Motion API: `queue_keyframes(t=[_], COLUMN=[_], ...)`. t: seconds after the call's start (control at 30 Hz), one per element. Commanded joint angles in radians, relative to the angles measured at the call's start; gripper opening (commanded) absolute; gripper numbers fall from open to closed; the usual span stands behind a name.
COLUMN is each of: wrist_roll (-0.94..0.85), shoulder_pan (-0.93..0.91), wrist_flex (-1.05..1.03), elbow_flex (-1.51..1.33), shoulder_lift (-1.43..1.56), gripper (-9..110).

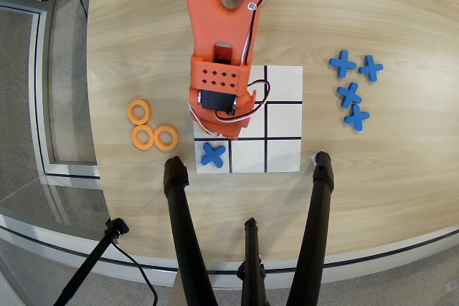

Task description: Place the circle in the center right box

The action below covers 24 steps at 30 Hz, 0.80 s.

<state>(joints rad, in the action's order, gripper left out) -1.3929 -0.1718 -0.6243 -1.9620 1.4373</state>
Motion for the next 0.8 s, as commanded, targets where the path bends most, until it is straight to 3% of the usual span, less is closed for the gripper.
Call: queue_keyframes(t=[0.0,0.27,0.77], wrist_roll=[-0.005,-0.066,-0.176], shoulder_pan=[-0.014,-0.029,0.124], wrist_flex=[-0.02,-0.17,-0.371], elbow_flex=[0.041,-0.051,-0.962], shoulder_lift=[0.081,0.471,1.582], gripper=[13,13,13])
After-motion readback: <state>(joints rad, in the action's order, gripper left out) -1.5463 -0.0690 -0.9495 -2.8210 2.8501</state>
